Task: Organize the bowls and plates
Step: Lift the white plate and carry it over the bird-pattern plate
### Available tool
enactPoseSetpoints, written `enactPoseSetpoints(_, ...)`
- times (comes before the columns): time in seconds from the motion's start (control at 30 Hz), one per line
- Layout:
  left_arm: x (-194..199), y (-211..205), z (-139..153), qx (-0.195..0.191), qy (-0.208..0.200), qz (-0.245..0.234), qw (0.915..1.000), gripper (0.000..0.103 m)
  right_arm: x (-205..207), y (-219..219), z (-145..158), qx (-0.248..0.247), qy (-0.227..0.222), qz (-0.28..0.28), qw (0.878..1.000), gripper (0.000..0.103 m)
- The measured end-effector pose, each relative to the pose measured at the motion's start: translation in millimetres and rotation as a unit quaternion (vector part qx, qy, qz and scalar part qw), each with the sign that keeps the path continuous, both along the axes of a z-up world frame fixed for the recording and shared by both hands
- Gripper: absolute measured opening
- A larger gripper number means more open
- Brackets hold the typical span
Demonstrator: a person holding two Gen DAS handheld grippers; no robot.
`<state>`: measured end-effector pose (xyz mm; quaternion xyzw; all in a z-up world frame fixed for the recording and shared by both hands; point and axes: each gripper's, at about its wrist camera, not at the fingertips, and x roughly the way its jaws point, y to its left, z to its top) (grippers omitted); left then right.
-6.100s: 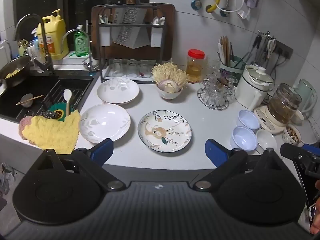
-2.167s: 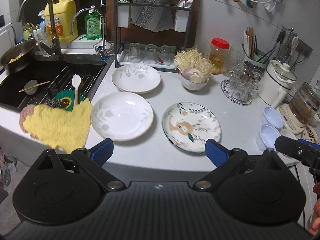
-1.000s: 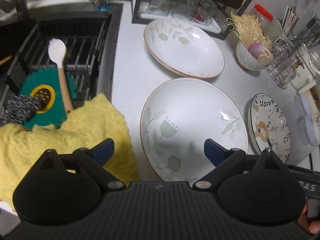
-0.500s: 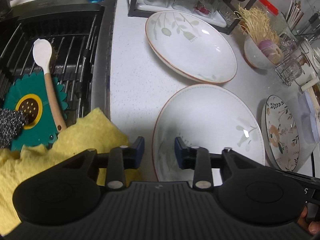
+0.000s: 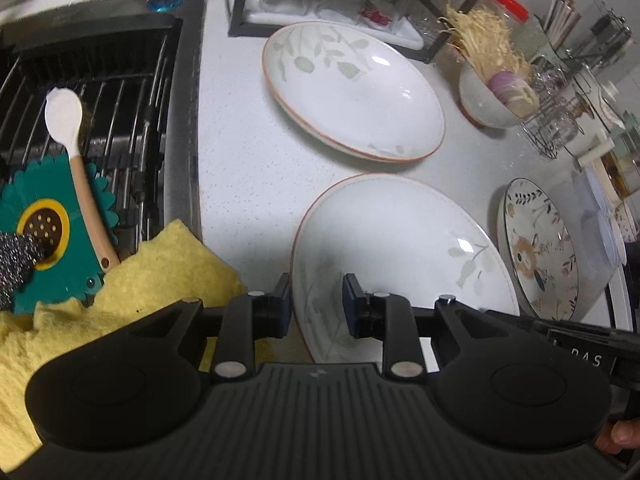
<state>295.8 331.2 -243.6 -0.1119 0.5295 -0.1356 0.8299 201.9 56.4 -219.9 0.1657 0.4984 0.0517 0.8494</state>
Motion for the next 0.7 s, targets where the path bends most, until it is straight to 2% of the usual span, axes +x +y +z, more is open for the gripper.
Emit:
enactPoseSetpoints(0.43,-11.7,-1.0,19.7,-0.027,0.01,0.008,0.9996,0.03,-1.6,-12.2,21.5,-0.004,-0.007,0.025,1.0,0.018)
enactPoseSetpoints(0.7,-9.2,-9.4,43.6,-0.047,0.0,-0.007,0.9989,0.03,-2.9,-26.2,47.6,-0.007,-0.039,0.014,0.999,0.018)
